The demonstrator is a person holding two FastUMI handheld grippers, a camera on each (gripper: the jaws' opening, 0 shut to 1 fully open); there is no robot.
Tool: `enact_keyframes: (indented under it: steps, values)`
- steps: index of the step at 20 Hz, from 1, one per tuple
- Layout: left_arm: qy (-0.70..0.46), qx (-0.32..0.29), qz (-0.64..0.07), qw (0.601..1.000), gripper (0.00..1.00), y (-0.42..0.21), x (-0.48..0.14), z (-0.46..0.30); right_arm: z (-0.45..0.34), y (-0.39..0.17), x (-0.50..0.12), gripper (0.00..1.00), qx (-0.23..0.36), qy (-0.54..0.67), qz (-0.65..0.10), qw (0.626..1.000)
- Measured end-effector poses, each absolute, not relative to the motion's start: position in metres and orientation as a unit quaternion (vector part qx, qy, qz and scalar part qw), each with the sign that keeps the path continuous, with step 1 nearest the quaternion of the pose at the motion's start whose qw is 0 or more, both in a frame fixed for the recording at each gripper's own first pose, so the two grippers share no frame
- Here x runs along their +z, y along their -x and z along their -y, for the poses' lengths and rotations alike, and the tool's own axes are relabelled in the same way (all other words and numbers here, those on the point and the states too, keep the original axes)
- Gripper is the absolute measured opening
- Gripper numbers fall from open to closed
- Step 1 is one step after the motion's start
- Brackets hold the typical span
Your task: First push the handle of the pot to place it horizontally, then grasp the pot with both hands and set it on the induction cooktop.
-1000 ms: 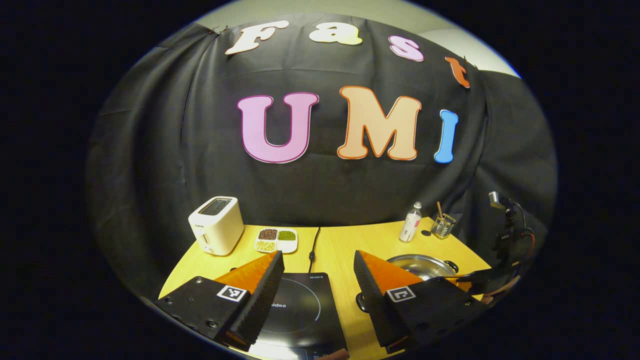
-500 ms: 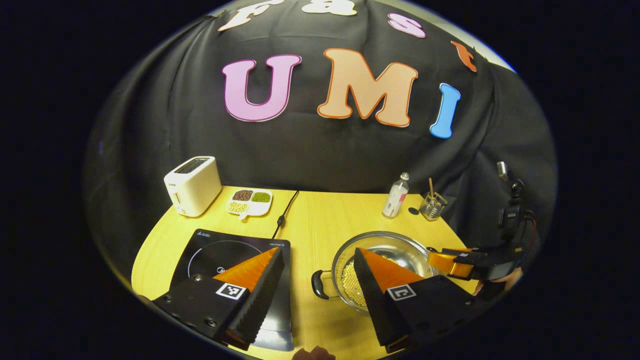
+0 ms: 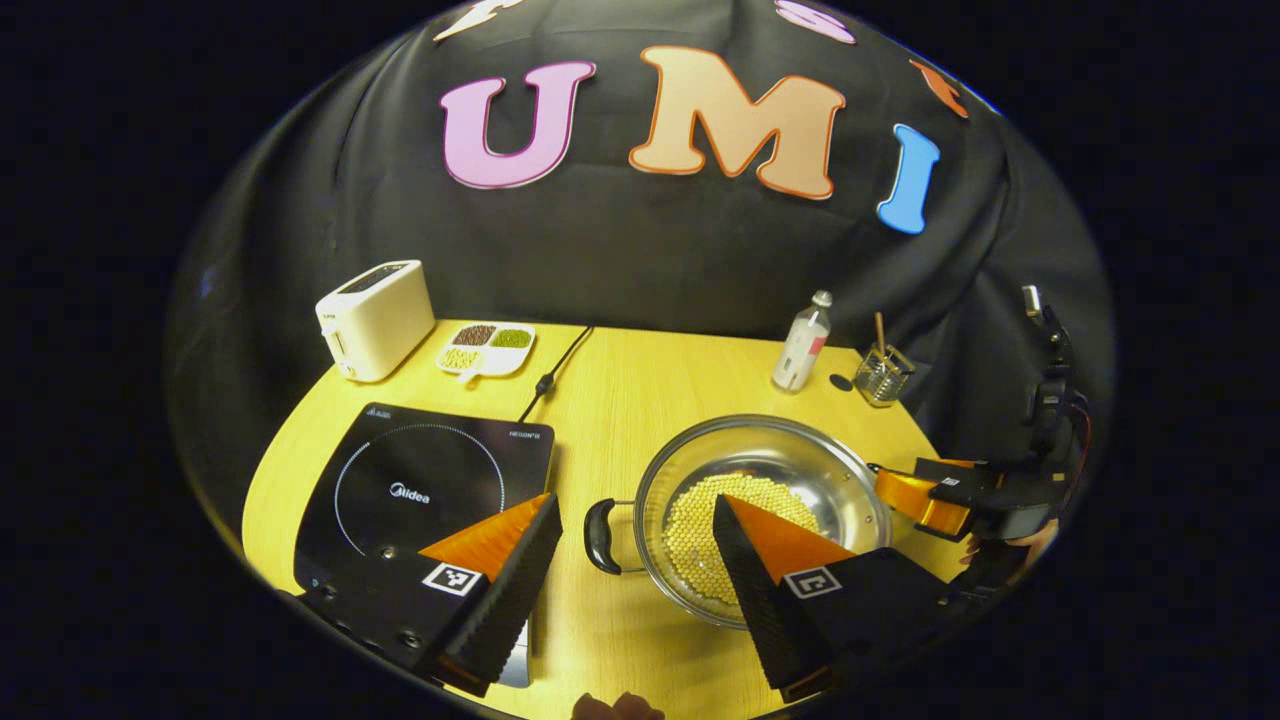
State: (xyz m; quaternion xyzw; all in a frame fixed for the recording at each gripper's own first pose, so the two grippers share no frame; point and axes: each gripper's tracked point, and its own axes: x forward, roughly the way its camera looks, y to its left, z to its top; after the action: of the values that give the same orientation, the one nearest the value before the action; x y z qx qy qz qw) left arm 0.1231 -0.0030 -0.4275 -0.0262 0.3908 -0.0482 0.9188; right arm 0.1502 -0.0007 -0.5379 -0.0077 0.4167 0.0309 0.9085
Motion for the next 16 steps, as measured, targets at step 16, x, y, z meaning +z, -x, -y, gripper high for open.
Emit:
enact_keyframes:
  steps: [16]
  values:
    - [0.027,-0.015,-0.503,0.864,0.86,-0.134,-0.548,-0.016,0.008,-0.156,-0.618,0.75,0.011,-0.035,-0.500,0.865]
